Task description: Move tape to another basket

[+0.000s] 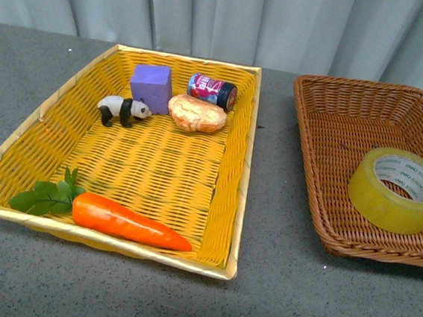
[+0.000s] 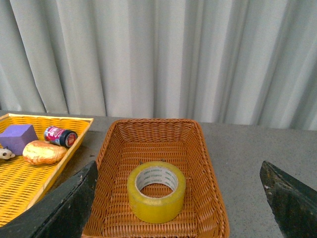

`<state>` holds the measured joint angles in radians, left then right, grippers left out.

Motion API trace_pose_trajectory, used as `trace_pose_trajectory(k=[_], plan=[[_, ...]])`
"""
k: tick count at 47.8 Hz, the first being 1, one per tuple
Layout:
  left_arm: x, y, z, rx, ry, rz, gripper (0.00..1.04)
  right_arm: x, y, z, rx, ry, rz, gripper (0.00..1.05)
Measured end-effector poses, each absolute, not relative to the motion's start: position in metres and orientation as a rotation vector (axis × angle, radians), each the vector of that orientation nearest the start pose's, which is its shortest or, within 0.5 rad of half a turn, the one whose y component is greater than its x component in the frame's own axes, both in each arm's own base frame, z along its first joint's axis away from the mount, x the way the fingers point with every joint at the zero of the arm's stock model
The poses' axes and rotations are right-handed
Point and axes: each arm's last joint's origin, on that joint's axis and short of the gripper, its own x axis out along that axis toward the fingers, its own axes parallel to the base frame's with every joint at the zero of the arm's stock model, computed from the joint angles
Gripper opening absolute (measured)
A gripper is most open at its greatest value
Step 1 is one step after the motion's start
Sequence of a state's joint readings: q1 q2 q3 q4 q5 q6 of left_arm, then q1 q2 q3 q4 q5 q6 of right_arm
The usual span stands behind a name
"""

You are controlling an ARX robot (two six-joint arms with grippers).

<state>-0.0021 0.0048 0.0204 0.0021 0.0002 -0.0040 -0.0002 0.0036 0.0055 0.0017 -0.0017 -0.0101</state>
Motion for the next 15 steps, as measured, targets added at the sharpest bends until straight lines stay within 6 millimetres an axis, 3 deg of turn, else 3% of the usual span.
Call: trace_pose_trajectory(k=[15], plan=[[0.0967,-0.0002,0.1703,-0.004,-0.018,-0.002,0.98,0.0976,0.0,0.1653,-0.01,-0.004,0.002,0.96]])
